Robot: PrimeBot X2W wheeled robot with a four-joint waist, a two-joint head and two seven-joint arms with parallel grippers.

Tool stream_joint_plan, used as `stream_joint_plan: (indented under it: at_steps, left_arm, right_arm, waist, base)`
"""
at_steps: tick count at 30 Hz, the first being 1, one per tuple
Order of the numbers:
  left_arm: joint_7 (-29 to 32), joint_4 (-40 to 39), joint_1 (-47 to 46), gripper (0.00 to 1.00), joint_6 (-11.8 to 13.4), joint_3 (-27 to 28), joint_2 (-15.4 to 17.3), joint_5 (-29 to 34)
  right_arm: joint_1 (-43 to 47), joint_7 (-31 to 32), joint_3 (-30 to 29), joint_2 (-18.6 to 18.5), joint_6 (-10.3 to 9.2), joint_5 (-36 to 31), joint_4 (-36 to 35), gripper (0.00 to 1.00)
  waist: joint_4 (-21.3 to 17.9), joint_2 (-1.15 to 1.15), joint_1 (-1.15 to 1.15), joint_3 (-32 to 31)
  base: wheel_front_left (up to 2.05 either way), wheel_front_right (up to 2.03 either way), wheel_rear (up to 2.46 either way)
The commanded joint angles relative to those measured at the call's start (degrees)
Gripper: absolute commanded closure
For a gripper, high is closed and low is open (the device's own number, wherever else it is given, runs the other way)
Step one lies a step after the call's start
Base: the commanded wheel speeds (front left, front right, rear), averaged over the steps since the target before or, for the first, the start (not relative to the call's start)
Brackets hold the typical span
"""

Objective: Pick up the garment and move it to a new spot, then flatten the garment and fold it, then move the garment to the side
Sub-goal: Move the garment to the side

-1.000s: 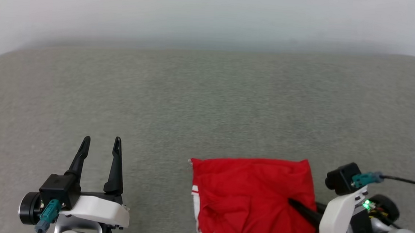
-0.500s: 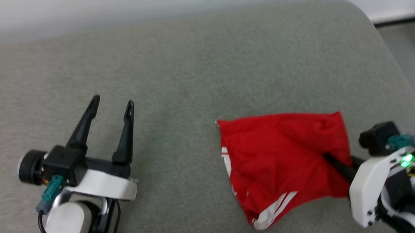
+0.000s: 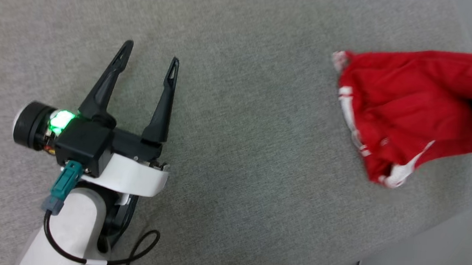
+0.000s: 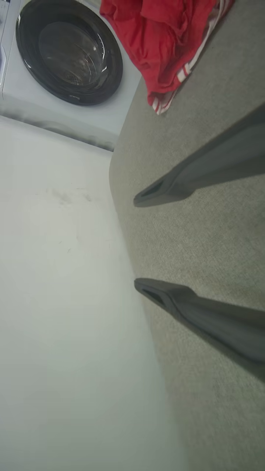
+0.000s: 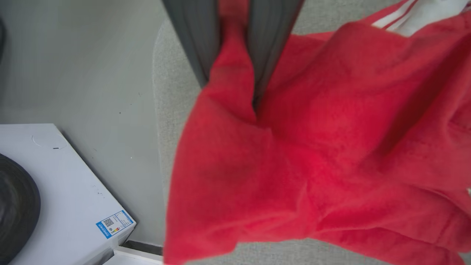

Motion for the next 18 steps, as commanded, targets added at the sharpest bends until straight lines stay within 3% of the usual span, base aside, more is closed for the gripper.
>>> stream_joint_plan:
  at_steps: [1, 6, 9, 10, 11, 12, 18]
  left_arm:
    - [0.6, -1.0, -2.1, 0.0, -0.6, -0.6, 0.4, 0.7]
    - [1.8, -2.8, -5.4, 0.0, -1.4, -1.9, 0.6, 1.6]
    - [1.9, -3.3, -6.6, 0.0, -1.6, -2.4, 0.4, 1.9]
    - [1.9, -3.3, -6.9, 0.0, -1.6, -2.6, 0.3, 1.9]
    - [1.7, -3.2, -7.2, 0.0, -1.6, -2.7, 0.2, 1.9]
    - [1.5, -3.1, -7.3, 0.0, -1.6, -2.9, 0.1, 1.9]
    - [0.4, -2.2, -6.9, 0.0, -1.1, -3.0, -0.4, 1.3]
  right_arm:
    - [-3.0, -1.9, -1.5, -1.3, -0.09, -0.5, 2.7, 1.0]
    - [-7.5, -5.9, -5.7, -2.2, -0.09, -3.5, 10.8, 1.0]
    - [-9.1, -8.1, -7.8, -0.5, -0.08, -4.4, 15.8, 1.0]
    - [-9.7, -9.2, -8.6, 0.0, -0.08, -4.6, 17.5, 0.79]
    - [-10.3, -10.1, -9.4, 0.4, -0.08, -5.3, 19.2, 0.49]
    - [-10.7, -11.2, -10.3, 0.7, -0.09, -6.1, 20.9, 0.0]
    - [-12.1, -17.9, -16.1, 2.8, -0.08, -11.0, 28.3, 0.0]
  waist:
    - [0.5, 0.0, -0.01, 4.5]
    - [2.7, 0.0, -0.01, 8.0]
    - [3.8, 0.0, -0.01, 9.0]
    - [4.2, 0.0, -0.01, 9.2]
    - [4.6, 0.0, -0.01, 9.3]
    - [4.9, 0.0, -0.01, 9.3]
    - [6.2, 0.0, -0.01, 8.2]
  base:
    - [0.0, 0.0, 0.0]
    - [0.0, 0.0, 0.0]
    - [0.0, 0.0, 0.0]
    - [0.0, 0.0, 0.0]
    - [0.0, 0.0, 0.0]
    - [0.0, 0.0, 0.0]
    - [0.0, 0.0, 0.0]
